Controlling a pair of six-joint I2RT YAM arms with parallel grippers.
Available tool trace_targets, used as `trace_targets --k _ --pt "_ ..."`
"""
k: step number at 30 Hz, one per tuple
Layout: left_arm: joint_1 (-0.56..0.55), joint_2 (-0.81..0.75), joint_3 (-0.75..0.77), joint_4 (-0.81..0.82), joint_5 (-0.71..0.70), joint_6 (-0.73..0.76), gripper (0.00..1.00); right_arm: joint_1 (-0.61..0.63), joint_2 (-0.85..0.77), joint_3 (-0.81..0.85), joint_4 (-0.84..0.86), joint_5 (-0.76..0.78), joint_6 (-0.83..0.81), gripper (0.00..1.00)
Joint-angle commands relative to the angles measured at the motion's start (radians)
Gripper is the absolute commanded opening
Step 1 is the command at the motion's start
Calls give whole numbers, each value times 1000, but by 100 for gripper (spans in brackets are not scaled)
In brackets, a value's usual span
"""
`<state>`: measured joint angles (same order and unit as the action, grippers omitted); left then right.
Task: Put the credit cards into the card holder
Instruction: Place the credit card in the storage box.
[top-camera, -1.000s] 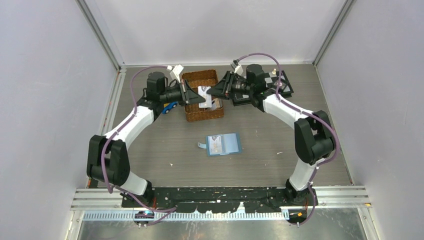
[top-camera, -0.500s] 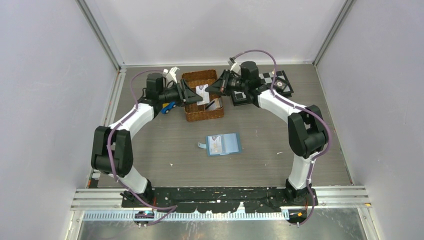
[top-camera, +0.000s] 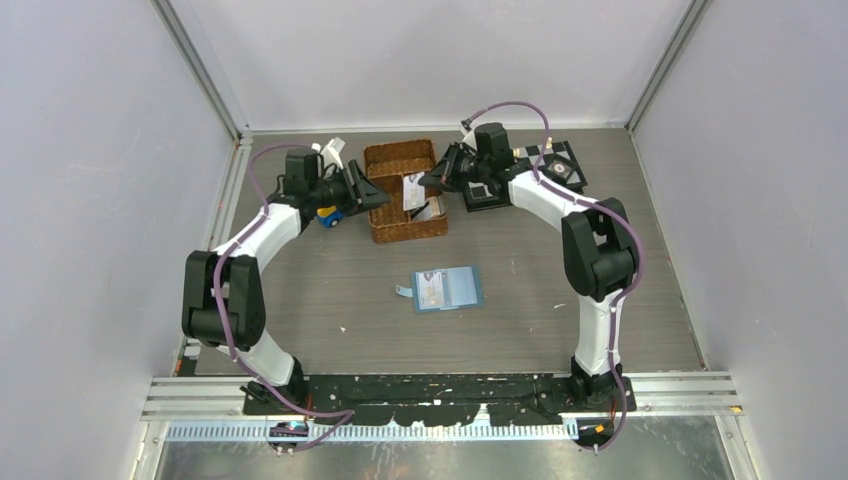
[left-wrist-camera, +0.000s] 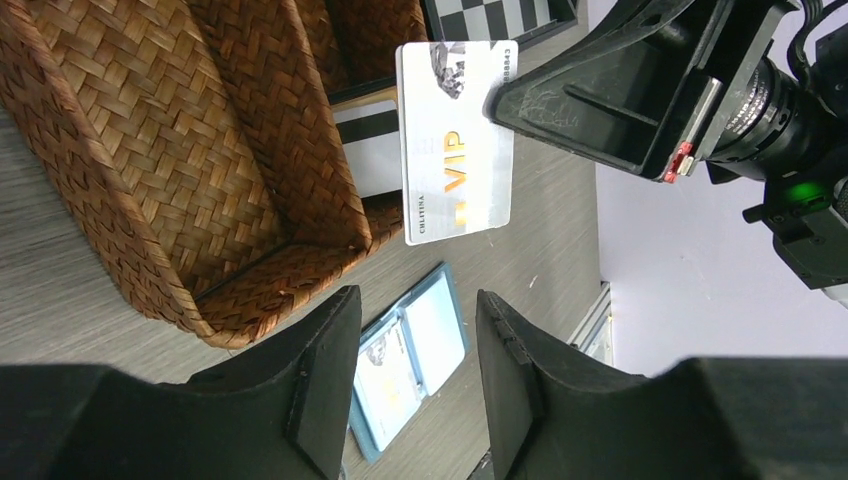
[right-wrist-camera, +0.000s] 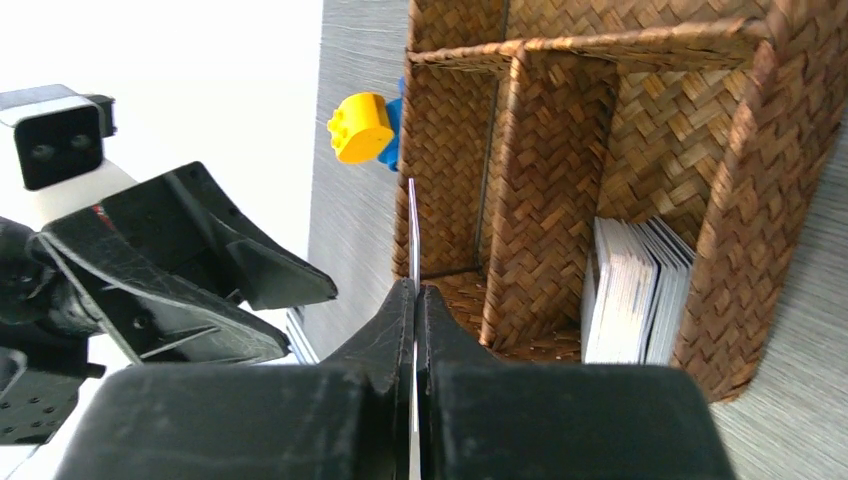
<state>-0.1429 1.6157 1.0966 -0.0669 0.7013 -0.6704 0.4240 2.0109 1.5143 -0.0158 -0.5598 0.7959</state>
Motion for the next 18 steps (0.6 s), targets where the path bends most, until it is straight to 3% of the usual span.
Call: trace_targets --k 1,7,18 --pt "-1 -3 41 20 60 -3 47 -10 -82 -10 138 -68 74 1" --pt "-3 -4 52 44 104 -31 47 -12 -123 -28 232 -170 141 1" --pt "-3 -21 50 145 142 -104 46 -13 -154 -24 242 -261 128 1"
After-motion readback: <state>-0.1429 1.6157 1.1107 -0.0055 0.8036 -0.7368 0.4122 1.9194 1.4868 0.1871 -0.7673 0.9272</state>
